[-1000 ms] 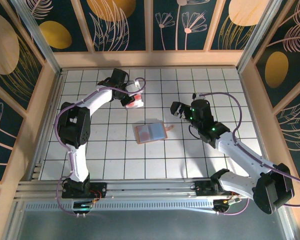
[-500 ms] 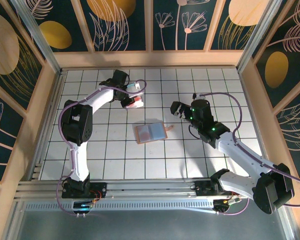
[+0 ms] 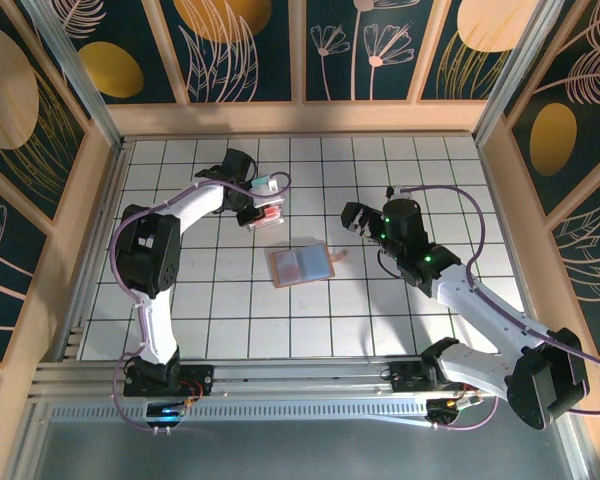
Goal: Take the credit cards out of the card holder
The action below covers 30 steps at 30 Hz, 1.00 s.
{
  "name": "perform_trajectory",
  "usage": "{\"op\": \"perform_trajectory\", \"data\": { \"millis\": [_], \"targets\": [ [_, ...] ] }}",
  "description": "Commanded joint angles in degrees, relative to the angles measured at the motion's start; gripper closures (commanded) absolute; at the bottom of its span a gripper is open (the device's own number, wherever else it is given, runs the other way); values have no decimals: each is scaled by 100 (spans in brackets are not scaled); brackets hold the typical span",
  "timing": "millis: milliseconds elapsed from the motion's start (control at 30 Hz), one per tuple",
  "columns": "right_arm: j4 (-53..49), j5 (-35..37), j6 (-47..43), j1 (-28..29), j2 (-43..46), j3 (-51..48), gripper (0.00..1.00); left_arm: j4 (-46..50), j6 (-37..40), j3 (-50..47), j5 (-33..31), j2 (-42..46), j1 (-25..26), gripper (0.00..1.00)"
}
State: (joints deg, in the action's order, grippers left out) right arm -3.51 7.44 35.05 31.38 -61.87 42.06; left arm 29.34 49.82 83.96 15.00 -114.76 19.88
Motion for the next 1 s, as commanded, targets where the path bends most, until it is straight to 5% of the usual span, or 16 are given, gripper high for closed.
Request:
{"op": "perform_trajectory", "data": {
  "millis": [0, 33, 400, 767, 967],
  "targets": [
    [60, -40, 99, 29, 134, -19, 6, 536, 291, -75, 80, 147, -19, 76],
    [65, -65, 81, 29, 132, -14, 5, 577, 292, -38, 43, 140, -19, 71],
    [33, -69, 11, 78, 123, -14, 5, 616, 180, 12, -711, 336, -28, 70],
    [78, -140, -164, 126, 88, 65, 5, 1136, -102, 493, -95, 607, -21, 69],
    [-265, 440, -473, 619, -237, 293, 7, 399, -944, -82, 95, 1479, -24, 66]
  ]
}}
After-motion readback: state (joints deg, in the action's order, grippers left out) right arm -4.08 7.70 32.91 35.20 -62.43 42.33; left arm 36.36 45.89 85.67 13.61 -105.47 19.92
